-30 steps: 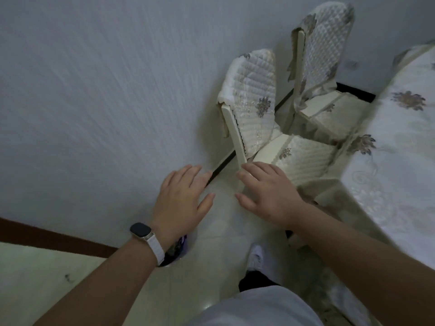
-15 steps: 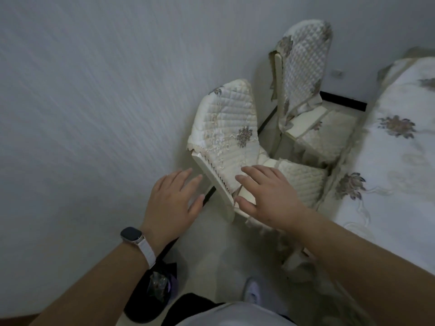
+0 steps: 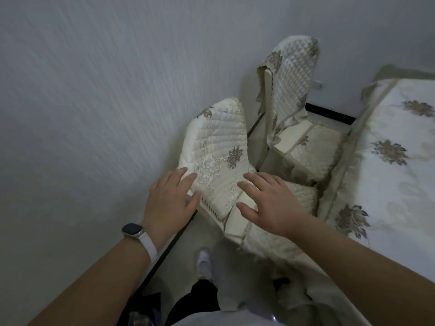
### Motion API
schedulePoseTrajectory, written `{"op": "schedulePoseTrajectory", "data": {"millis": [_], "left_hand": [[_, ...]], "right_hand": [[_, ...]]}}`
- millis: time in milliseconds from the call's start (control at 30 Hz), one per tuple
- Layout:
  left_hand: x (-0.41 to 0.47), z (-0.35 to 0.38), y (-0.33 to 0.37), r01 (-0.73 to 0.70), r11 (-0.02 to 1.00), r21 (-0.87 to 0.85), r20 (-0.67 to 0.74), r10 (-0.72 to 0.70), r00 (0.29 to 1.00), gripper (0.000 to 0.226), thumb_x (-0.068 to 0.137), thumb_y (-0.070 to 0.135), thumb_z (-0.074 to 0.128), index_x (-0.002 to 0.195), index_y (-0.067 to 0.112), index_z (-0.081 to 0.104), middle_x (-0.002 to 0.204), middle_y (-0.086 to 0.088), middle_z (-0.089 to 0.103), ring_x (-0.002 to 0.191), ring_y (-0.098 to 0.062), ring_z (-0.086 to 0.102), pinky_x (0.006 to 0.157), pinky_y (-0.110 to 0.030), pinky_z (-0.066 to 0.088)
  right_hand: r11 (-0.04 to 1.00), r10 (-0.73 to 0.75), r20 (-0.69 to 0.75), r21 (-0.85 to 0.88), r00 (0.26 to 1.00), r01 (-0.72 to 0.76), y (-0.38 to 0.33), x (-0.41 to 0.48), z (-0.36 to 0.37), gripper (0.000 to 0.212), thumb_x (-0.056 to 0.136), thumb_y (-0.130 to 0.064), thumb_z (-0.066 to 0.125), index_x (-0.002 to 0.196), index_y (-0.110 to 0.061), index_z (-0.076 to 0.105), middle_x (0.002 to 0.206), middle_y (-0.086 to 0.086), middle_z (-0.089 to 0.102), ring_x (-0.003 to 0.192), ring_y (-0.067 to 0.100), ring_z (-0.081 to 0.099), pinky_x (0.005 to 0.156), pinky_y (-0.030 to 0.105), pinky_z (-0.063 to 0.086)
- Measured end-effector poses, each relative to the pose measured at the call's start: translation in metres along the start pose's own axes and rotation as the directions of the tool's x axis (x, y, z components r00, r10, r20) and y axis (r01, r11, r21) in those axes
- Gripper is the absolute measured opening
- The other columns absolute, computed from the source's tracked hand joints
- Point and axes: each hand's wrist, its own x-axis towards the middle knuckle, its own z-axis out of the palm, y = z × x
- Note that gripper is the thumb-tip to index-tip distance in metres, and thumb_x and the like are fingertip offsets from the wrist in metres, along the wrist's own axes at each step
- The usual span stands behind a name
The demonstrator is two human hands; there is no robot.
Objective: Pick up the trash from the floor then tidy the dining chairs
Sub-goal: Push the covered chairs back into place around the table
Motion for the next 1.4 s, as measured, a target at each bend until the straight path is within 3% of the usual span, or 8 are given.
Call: {"op": "schedulePoseTrajectory", "data": {"millis": [300, 667, 900, 1133, 1400], "left_hand": [[0.109, 0.021, -0.080, 0.048, 0.990, -0.134, 0.110, -0.033, 0.993, 0.057, 0.091, 0.052, 0.041, 0.133, 0.017, 0.058, 0.134, -0.007, 0.057, 0.120, -0.030, 0.053, 0.097, -0.045, 0.045], [0.236, 0.062, -0.113, -0.134, 0.944, -0.301, 0.278, 0.221, 0.935, 0.058, 0.088, 0.045, 0.048, 0.140, 0.018, 0.054, 0.140, -0.001, 0.052, 0.126, -0.025, 0.048, 0.105, -0.039, 0.039], [0.263, 0.076, -0.115, -0.117, 0.931, -0.346, 0.361, 0.247, 0.899, 0.079, 0.080, 0.061, 0.040, 0.145, 0.018, 0.045, 0.142, -0.002, 0.051, 0.128, -0.023, 0.048, 0.107, -0.037, 0.039], [0.266, 0.095, -0.113, -0.089, 0.839, -0.537, 0.277, 0.275, 0.921, 0.074, 0.076, 0.049, 0.052, 0.142, 0.015, 0.049, 0.134, -0.007, 0.054, 0.122, -0.021, 0.051, 0.102, -0.029, 0.039], [0.269, 0.103, -0.102, -0.148, 0.821, -0.551, 0.183, 0.291, 0.939, 0.070, 0.076, 0.045, 0.052, 0.138, 0.013, 0.055, 0.126, -0.008, 0.060, 0.114, -0.020, 0.056, 0.096, -0.018, 0.036]], "right_hand": [[0.993, 0.112, 0.095, 0.030, 0.989, -0.115, -0.011, 0.119, 0.040, 0.052, 0.091, -0.055, 0.046, 0.124, -0.018, 0.062, 0.131, 0.004, 0.060, 0.121, 0.027, 0.056, 0.096, 0.044, 0.045], [0.900, 0.360, 0.117, 0.218, 0.925, -0.378, -0.057, 0.182, 0.098, 0.059, 0.087, -0.056, 0.050, 0.128, -0.013, 0.055, 0.126, 0.005, 0.060, 0.115, 0.025, 0.057, 0.090, 0.042, 0.051], [0.829, 0.439, 0.177, 0.299, 0.881, -0.473, -0.072, 0.200, 0.112, 0.077, 0.079, -0.054, 0.057, 0.138, -0.008, 0.041, 0.129, 0.010, 0.052, 0.112, 0.028, 0.053, 0.088, 0.042, 0.050], [0.739, 0.537, 0.169, 0.378, 0.826, -0.558, -0.080, 0.205, 0.122, 0.090, 0.076, -0.050, 0.069, 0.146, -0.008, 0.031, 0.135, 0.012, 0.047, 0.114, 0.029, 0.052, 0.085, 0.039, 0.049], [0.692, 0.633, 0.135, 0.343, 0.762, -0.636, -0.080, 0.207, 0.122, 0.086, 0.072, -0.047, 0.068, 0.144, -0.011, 0.036, 0.130, 0.007, 0.051, 0.106, 0.028, 0.057, 0.072, 0.037, 0.051]]}}
